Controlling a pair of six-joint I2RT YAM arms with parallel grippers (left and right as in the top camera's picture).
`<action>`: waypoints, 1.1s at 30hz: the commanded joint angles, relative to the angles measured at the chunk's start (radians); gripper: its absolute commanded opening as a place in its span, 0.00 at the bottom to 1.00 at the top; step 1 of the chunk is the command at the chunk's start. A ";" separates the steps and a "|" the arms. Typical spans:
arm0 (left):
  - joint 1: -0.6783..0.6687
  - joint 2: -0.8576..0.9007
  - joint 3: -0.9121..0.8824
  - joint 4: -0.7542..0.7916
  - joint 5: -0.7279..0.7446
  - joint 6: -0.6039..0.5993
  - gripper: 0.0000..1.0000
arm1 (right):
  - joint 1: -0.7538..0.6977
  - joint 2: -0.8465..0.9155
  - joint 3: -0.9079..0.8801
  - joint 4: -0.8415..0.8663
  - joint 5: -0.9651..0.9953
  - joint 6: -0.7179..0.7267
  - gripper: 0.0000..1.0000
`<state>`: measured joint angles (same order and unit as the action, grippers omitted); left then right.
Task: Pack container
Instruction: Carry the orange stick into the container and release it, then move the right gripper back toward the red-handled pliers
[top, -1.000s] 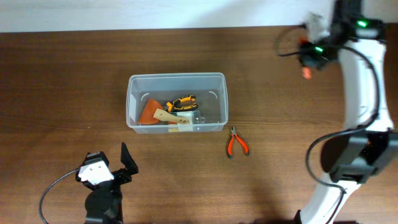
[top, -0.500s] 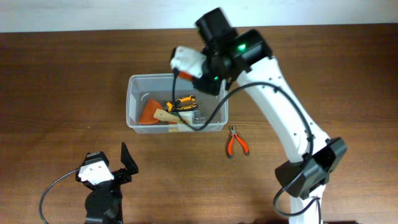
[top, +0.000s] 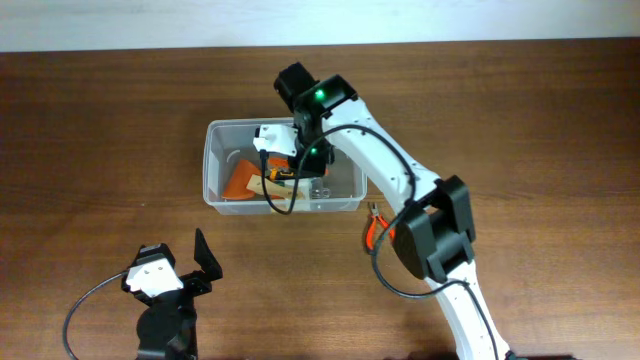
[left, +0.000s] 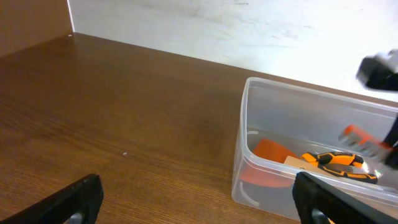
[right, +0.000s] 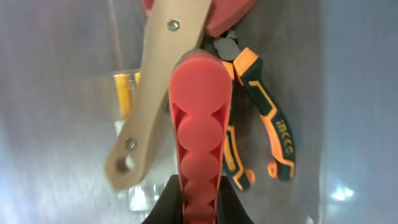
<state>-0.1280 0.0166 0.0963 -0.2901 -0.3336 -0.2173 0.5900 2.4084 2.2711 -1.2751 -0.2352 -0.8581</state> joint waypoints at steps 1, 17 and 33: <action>-0.003 -0.005 -0.003 -0.002 -0.003 0.009 0.99 | 0.006 -0.011 0.010 0.011 -0.057 0.030 0.10; -0.003 -0.005 -0.003 -0.002 -0.003 0.009 0.99 | -0.101 -0.317 0.090 -0.179 0.007 0.297 0.99; -0.003 -0.005 -0.003 -0.002 -0.003 0.009 0.99 | -0.572 -0.734 0.071 -0.423 0.112 0.699 0.99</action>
<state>-0.1280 0.0166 0.0963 -0.2901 -0.3336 -0.2173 0.0471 1.7466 2.3634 -1.6924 -0.1719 -0.2604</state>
